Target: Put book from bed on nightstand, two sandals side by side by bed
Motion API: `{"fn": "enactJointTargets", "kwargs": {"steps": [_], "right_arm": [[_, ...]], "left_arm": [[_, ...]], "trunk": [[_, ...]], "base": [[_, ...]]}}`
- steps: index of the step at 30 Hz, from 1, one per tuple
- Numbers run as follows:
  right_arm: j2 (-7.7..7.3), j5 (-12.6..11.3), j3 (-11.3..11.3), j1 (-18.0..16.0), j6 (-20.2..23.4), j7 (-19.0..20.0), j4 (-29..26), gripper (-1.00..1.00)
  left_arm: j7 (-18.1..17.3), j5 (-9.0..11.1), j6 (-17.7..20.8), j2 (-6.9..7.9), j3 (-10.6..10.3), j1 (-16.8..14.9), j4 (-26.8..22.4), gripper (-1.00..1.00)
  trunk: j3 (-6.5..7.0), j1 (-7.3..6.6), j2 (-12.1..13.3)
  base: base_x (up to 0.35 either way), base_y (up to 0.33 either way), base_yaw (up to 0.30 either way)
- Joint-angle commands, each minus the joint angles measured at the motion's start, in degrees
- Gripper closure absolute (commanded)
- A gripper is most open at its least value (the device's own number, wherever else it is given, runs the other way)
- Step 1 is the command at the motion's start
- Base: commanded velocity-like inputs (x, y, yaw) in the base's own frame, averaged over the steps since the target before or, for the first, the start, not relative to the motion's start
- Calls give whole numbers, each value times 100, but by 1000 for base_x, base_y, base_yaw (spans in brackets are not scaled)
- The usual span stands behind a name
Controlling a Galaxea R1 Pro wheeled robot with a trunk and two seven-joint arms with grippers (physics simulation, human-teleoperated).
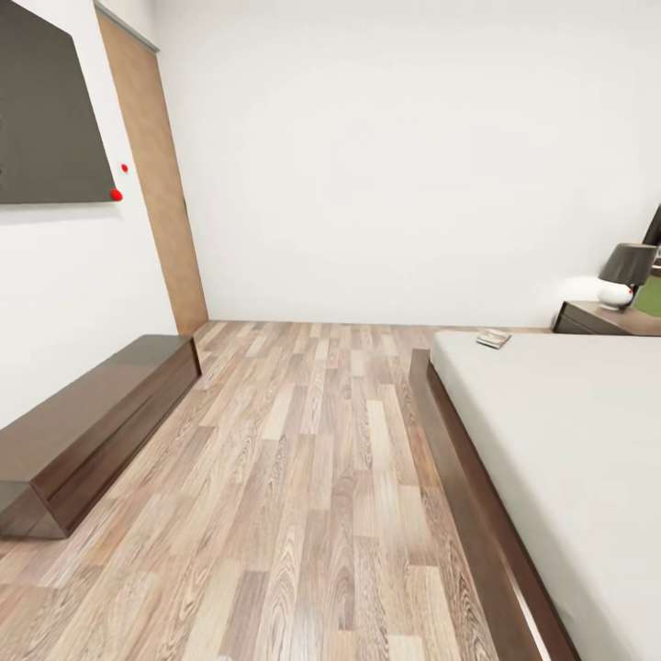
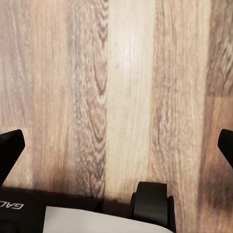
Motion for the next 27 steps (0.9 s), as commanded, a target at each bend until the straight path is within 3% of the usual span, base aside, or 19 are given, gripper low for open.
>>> {"fn": "enactJointTargets", "kwargs": {"steps": [1, 8, 27], "right_arm": [[-2, -50, -13, -10, -29, 32, 28, -100], [-2, -43, -13, -10, -29, 32, 32, -100], [-2, -32, -13, -10, -35, 29, 36, -100]], "left_arm": [[-11, 49, -24, 3, -49, -4, 8, -100], [-11, 57, -22, 3, -48, -4, 0, -100], [-11, 51, -24, 3, -42, -4, -1, -100]], "trunk": [[-1, -1, -3], [6, -1, -3], [7, -1, -3]], "base": [[0, 0, 0], [93, 0, 0], [321, 0, 0]]}}
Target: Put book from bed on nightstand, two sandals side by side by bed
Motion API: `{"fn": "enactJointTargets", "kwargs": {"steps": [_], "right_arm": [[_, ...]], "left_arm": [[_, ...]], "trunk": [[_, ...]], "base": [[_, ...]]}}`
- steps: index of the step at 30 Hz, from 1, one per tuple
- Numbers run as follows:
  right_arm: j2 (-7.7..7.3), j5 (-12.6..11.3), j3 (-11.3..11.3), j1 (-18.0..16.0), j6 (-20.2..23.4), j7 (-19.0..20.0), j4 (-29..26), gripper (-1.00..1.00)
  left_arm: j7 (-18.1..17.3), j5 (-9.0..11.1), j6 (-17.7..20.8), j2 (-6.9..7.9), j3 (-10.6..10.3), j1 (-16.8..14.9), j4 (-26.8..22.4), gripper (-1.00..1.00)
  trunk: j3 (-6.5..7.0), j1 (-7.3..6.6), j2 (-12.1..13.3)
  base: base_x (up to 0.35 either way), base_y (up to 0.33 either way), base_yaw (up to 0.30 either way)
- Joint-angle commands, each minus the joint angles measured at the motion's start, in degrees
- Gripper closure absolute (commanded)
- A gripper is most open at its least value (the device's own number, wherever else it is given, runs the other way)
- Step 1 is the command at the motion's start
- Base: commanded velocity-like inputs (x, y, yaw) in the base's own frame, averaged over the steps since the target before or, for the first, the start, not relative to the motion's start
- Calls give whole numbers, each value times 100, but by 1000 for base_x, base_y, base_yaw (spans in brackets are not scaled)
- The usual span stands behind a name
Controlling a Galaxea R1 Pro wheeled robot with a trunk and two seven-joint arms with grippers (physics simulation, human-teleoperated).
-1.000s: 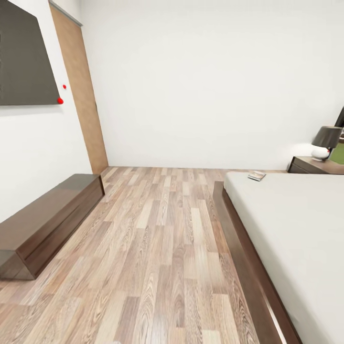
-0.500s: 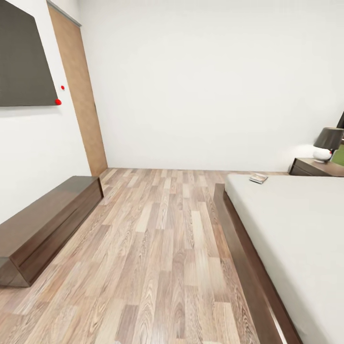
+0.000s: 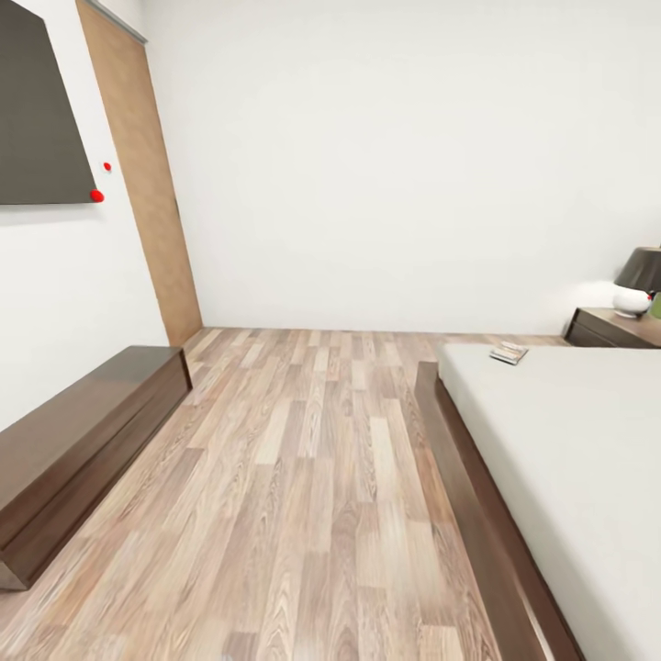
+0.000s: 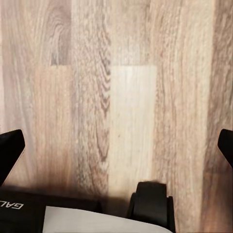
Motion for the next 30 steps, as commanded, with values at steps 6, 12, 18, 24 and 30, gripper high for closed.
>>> {"fn": "enactJointTargets", "kwargs": {"steps": [6, 12, 18, 24, 30], "right_arm": [[-2, -65, -14, -10, -31, 29, 20, -100], [-2, -75, -28, -10, -30, 30, 6, -100], [-10, -75, -45, -10, -19, 50, -10, -100], [-31, -83, -56, -10, 0, 75, -47, -100], [-55, -85, -57, -10, 0, 75, -58, -100]], "left_arm": [[-10, 47, -17, 3, -47, -5, 6, -100], [-5, 23, 5, -31, -47, -5, -51, -100], [-1, 4, 19, -97, -42, -30, -553, -100], [4, 3, 35, -109, -41, -33, -977, -100], [3, 19, 37, -104, -47, -32, -913, -100]], "trunk": [[-6, 3, -2], [-6, 3, -2], [-6, 3, -2], [-6, 3, -2], [-6, 3, -2]], "base": [[330, 0, 0], [331, 0, 0], [332, 0, 0], [332, 0, 0], [332, 0, 0]]}}
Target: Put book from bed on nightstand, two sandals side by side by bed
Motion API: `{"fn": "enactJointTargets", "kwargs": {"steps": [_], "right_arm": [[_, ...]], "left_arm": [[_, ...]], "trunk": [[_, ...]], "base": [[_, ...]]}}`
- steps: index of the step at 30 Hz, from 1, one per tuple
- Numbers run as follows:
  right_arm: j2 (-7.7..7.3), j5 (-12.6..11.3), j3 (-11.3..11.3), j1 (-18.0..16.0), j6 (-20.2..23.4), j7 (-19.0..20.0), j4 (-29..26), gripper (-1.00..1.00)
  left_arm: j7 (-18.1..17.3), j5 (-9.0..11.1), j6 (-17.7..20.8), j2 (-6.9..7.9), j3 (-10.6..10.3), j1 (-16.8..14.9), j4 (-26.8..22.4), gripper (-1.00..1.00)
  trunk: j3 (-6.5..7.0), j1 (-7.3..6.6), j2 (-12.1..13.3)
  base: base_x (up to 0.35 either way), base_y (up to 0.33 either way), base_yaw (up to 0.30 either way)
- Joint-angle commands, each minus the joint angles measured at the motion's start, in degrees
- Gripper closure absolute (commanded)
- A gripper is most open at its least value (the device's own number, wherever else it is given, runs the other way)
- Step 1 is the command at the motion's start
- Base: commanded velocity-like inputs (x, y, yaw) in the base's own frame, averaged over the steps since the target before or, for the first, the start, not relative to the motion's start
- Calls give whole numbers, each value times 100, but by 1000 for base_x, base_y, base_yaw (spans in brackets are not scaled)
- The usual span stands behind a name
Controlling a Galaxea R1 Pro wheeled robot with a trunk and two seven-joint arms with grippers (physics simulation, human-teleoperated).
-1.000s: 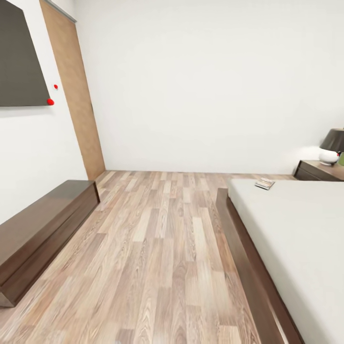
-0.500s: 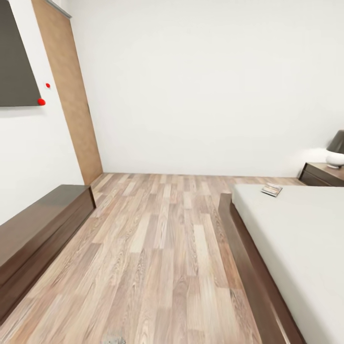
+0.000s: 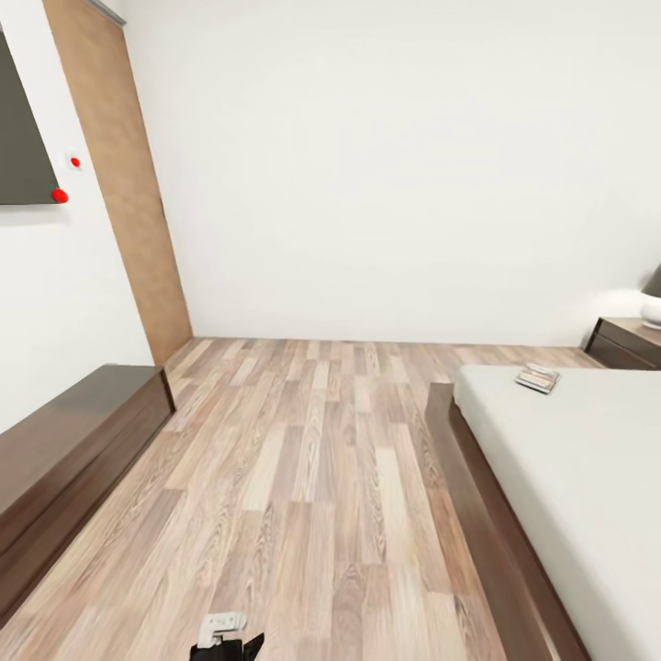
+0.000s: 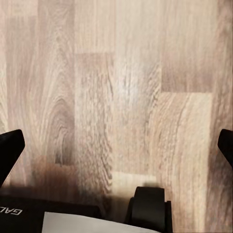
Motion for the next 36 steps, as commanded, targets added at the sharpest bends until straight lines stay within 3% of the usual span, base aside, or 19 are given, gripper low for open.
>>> {"fn": "enactJointTargets", "kwargs": {"steps": [1, 7, 36], "right_arm": [[5, -51, -17, -10, -28, 27, 30, -100], [39, -51, -16, -10, -41, 5, 32, -100], [42, -43, -6, -10, -50, -7, 32, -100]], "left_arm": [[-4, 55, -27, 7, -47, -5, 67, -100], [-7, 61, -38, 8, -48, -4, 278, -100], [-7, 56, -34, 8, -48, -6, 297, -100]], "trunk": [[-5, 3, -2], [-5, 3, -2], [-5, 3, -2]], "base": [[332, 0, 0], [332, 0, 0], [334, 25, 0]]}}
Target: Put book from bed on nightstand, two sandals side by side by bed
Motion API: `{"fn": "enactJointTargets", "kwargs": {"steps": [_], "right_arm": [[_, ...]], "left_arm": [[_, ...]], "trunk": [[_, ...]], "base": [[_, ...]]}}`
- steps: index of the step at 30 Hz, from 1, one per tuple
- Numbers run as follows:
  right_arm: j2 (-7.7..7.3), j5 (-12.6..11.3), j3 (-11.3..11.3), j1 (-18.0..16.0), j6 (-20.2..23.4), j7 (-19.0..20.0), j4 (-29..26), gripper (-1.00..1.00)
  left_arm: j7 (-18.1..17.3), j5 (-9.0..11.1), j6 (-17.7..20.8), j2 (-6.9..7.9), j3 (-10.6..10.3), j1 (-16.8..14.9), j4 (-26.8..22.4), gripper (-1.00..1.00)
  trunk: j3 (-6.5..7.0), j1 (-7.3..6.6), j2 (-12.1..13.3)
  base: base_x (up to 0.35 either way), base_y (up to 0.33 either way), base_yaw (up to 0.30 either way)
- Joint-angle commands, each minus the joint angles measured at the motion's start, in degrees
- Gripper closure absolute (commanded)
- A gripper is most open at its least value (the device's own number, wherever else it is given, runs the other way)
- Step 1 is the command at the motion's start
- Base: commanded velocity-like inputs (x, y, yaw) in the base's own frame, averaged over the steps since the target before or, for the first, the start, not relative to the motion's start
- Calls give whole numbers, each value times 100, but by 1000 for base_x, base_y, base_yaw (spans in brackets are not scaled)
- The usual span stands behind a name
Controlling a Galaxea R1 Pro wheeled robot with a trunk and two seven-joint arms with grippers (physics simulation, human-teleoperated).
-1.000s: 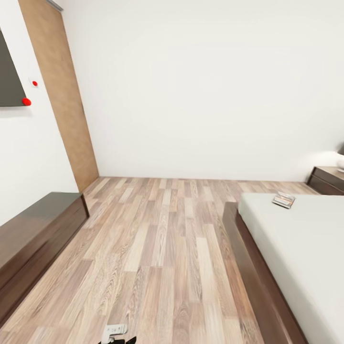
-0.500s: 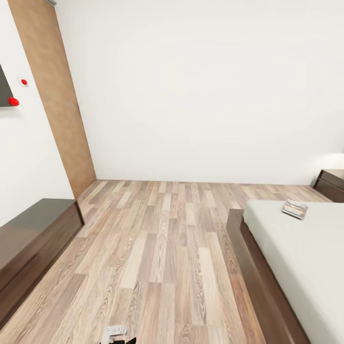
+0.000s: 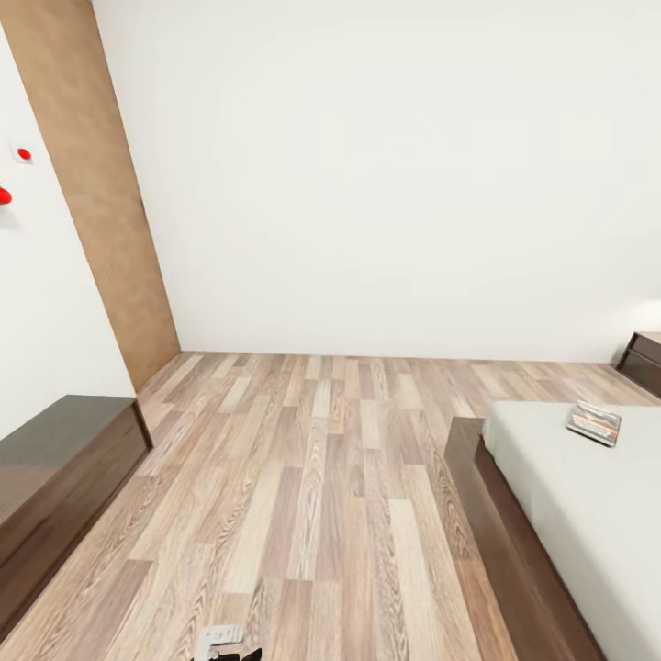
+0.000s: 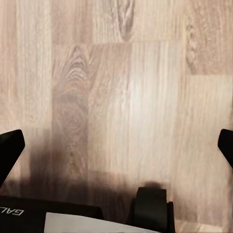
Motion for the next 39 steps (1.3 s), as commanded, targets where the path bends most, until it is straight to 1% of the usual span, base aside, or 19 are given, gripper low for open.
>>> {"fn": "enactJointTargets", "kwargs": {"steps": [1, 39], "right_arm": [[-2, -50, -14, -10, -29, 34, 29, -100], [-2, -50, -8, -10, -29, 33, 28, -100]], "left_arm": [[-5, 52, -25, 5, -48, -4, 7, -100], [-5, 52, -34, 5, -48, -3, 11, -100]], "trunk": [[-5, 3, -2], [-5, 3, -2]], "base": [[334, 1, 0], [334, 0, 0]]}}
